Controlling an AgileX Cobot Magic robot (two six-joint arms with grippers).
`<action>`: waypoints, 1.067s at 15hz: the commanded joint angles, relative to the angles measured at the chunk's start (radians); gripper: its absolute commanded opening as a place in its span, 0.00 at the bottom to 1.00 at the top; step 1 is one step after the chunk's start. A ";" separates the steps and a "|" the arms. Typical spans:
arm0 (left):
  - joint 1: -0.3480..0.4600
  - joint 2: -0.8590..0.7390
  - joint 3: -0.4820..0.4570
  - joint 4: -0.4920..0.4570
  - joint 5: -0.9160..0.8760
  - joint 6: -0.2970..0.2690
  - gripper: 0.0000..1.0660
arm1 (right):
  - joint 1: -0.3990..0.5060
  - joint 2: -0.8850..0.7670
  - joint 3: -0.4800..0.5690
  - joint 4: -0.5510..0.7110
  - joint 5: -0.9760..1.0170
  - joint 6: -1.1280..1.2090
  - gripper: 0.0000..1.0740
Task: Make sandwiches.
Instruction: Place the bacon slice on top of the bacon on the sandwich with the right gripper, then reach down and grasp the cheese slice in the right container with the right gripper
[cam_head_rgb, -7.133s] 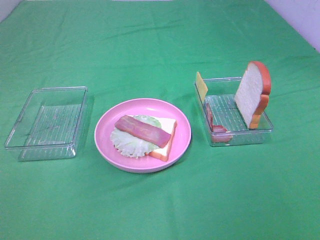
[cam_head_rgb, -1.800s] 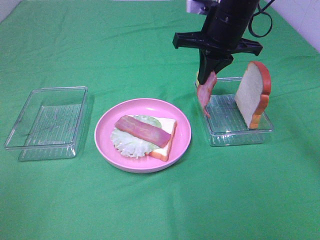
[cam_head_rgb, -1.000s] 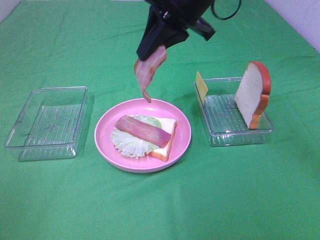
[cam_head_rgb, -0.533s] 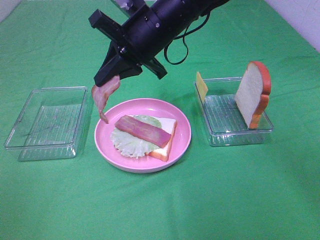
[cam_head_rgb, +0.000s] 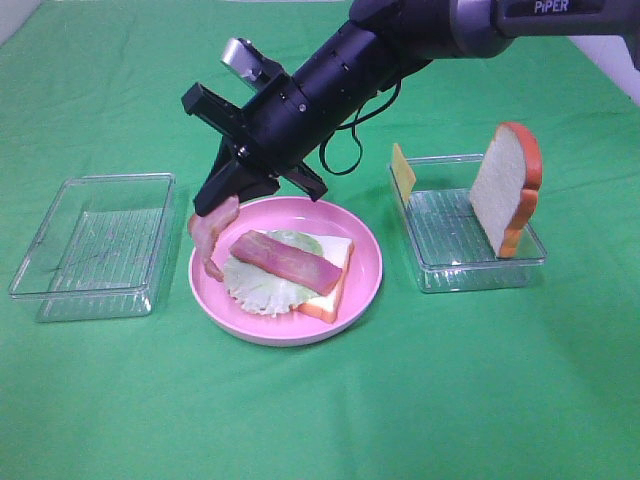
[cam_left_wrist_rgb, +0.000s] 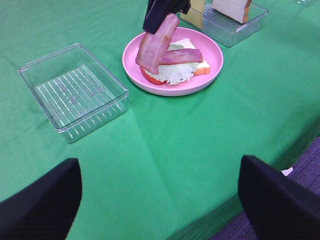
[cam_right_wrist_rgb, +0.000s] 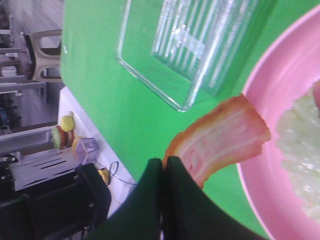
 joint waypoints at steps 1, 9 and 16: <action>-0.004 -0.019 0.002 -0.002 -0.010 0.005 0.75 | 0.000 0.004 -0.003 -0.167 -0.018 0.096 0.00; -0.004 -0.019 0.002 -0.002 -0.010 0.005 0.75 | 0.000 0.002 -0.003 -0.513 -0.058 0.270 0.46; -0.004 -0.019 0.002 -0.002 -0.010 0.005 0.75 | -0.001 -0.130 -0.006 -0.645 -0.019 0.339 0.61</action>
